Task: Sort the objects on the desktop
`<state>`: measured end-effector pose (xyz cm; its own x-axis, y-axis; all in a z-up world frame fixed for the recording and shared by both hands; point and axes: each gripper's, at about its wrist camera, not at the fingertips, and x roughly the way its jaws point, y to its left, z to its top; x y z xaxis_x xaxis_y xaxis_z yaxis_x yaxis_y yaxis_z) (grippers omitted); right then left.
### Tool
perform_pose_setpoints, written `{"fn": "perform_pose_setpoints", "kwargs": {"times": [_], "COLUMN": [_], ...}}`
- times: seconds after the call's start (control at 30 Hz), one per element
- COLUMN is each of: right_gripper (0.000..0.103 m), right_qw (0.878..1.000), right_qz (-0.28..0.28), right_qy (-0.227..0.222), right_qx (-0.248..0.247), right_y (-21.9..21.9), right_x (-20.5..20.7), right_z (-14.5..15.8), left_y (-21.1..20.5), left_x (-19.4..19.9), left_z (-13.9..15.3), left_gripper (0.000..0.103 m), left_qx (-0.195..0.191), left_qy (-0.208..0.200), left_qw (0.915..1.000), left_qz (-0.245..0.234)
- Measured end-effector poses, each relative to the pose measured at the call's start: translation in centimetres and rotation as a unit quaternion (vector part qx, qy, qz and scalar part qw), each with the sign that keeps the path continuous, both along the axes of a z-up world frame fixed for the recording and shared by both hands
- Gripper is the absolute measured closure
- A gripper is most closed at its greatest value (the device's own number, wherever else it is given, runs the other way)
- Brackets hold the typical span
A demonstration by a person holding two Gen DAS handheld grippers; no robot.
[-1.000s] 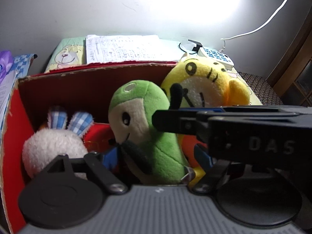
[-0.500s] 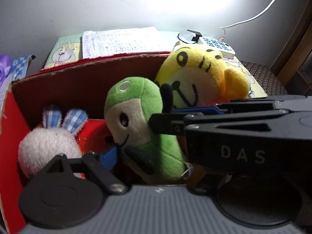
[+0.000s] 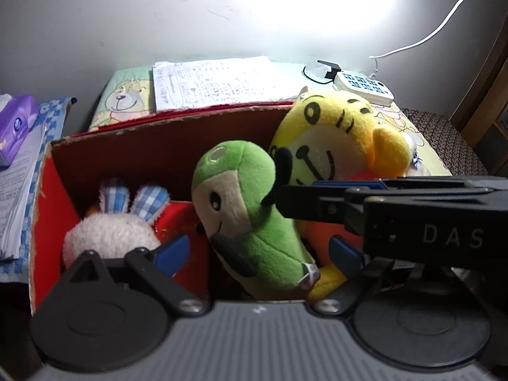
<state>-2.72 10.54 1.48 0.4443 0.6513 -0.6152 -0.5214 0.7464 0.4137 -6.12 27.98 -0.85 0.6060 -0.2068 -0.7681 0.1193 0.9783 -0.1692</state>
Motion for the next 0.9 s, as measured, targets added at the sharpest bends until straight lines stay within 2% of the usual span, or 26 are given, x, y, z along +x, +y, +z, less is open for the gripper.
{"fn": "perform_pose_setpoints", "kwargs": {"times": [0.27, 0.63, 0.9], "right_gripper": [0.070, 0.070, 0.073], "right_qw": [1.000, 0.999, 0.997], "right_qz": [-0.011, -0.029, -0.047], "right_qy": [0.011, 0.016, 0.035], "right_qx": [0.004, 0.010, 0.040], "right_y": [-0.7, -1.7, -3.0], "right_x": [-0.2, -0.7, -0.5], "right_z": [-0.2, -0.7, -1.4], "left_y": [-0.3, -1.1, -1.7], "left_x": [0.1, -0.1, -0.2], "left_z": [-0.4, -0.8, -1.2], "left_gripper": [0.005, 0.004, 0.004], "left_qx": [0.016, 0.024, 0.037], "left_qy": [0.023, 0.032, 0.035], "left_qw": [0.9995, 0.9991, 0.9986], "left_qz": [0.011, 0.018, 0.017]}}
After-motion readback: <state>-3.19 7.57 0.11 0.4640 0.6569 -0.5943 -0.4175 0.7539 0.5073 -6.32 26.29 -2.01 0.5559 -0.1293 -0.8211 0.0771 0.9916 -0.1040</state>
